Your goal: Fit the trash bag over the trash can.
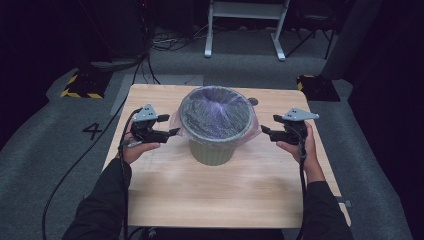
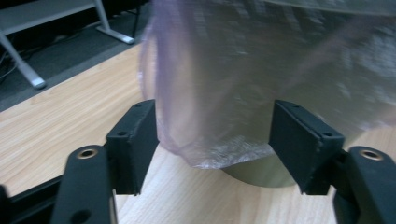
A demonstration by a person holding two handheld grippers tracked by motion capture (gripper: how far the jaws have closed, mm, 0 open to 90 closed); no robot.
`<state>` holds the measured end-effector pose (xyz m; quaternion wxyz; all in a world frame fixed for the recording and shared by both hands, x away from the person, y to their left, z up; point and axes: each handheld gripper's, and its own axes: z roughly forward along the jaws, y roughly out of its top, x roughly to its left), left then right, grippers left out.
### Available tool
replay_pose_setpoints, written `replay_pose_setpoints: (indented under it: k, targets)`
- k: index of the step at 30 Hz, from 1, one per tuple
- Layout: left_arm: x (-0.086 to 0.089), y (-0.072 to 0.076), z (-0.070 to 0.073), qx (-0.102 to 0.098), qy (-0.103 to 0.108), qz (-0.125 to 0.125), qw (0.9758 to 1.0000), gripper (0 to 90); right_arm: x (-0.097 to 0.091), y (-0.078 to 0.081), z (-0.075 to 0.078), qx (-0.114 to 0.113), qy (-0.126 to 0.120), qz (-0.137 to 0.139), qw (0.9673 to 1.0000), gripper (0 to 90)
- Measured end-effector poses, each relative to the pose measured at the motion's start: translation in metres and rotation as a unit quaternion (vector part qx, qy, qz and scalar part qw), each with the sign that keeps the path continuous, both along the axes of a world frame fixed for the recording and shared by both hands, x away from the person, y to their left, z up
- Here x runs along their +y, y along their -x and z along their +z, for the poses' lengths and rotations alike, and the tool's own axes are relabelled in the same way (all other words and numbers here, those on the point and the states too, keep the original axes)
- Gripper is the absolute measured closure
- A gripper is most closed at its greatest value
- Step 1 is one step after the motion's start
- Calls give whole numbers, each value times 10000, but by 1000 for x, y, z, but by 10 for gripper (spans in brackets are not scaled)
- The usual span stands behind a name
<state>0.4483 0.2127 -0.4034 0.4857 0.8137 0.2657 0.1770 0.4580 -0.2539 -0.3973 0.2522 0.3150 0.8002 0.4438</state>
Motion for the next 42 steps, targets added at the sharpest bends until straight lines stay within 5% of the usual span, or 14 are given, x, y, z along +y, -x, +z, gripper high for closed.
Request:
replay_pose_setpoints:
  k: [6, 12, 15, 16, 19, 22, 26, 31, 35, 38, 42]
  targets:
    - [-5, 1, 0, -49, 88, -17, 9999, 282, 15, 28, 4, -189, 265, 662, 9973, 266]
    - [-15, -3, -4, -83, -255, -76, 9996, 404, 44, 46, 3, -264, 601, 976, 9931, 249]
    - [-17, -6, -4, -23, -339, -129, 9993, 562, 57, 45, -4, -404, 1124, 776, 9898, 351]
    - [-17, -7, -3, -17, -324, -141, 9994, 613, 59, 43, -7, -381, 1201, 747, 9892, 466]
    - [-16, -11, -2, 45, -291, -221, 9993, 779, 61, 37, -14, -373, 1234, 703, 9892, 751]
    - [-15, -15, -3, 72, -303, -179, 9994, 896, 59, 34, -19, -348, 1146, 758, 9899, 888]
    - [-15, -15, -9, 208, -379, -227, 9988, 899, 56, 35, -24, -209, 972, 921, 9908, 900]
    - [-19, -12, -16, 263, -669, -281, 9970, 899, 55, 40, -36, -22, 1222, 1171, 9856, 900]
    - [-20, -12, -19, 251, -647, -237, 9973, 899, 52, 38, -39, 36, 1059, 1024, 9891, 899]
    - [-20, -9, -18, 163, -591, -246, 9978, 898, 50, 40, -38, -56, 833, 974, 9917, 770]
    - [-22, 0, -17, 87, -675, -344, 9971, 899, 51, 49, -43, -101, 935, 1049, 9900, 858]
